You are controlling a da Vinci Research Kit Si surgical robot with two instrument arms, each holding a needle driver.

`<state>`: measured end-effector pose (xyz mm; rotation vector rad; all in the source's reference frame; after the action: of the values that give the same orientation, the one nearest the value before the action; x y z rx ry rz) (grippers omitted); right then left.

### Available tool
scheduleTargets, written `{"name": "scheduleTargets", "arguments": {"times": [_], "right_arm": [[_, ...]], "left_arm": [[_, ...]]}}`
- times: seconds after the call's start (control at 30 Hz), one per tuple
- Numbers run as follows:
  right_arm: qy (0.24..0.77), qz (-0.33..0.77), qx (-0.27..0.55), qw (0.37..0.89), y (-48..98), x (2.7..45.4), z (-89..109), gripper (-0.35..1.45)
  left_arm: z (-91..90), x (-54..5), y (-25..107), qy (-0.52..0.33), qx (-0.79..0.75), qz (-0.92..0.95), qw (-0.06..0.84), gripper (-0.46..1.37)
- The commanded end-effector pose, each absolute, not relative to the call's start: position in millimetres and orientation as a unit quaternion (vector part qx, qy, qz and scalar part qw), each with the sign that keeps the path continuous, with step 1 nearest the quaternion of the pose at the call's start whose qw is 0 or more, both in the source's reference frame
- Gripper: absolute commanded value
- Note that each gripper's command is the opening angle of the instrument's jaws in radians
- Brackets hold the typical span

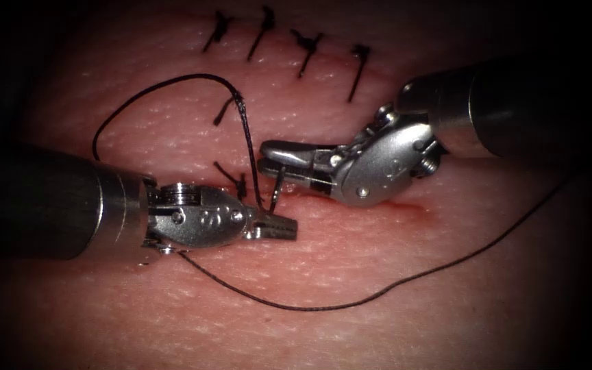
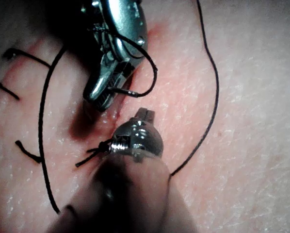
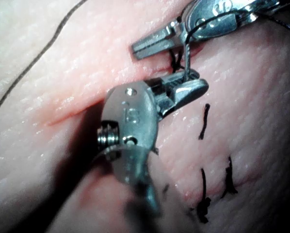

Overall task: Wound Closure
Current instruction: With the right jaws, throw the needle through the skin atop the cut.

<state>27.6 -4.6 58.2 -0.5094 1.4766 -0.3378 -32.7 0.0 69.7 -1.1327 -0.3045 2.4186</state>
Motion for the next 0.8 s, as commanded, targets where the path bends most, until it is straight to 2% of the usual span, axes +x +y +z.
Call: {"name": "scheduleTargets", "arguments": {"times": [0.03,0.47,0.8], "right_arm": [[0.663,-0.154,-0.233,0.695,-4.3,27.7,57.7,-0.35],[0.648,-0.203,-0.267,0.684,-1.5,27.9,54.9,-0.35],[0.662,-0.165,-0.264,0.681,-0.5,27.9,54.6,-0.35]], "left_arm": [[70.4,-32.6,-0.1,-0.109,-0.411,0.876,0.227,-0.35],[73.8,-31.4,-2.4,-0.132,-0.396,0.88,0.227,-0.35],[74.5,-30.9,-3.2,-0.137,-0.386,0.884,0.225,-0.35]]}}
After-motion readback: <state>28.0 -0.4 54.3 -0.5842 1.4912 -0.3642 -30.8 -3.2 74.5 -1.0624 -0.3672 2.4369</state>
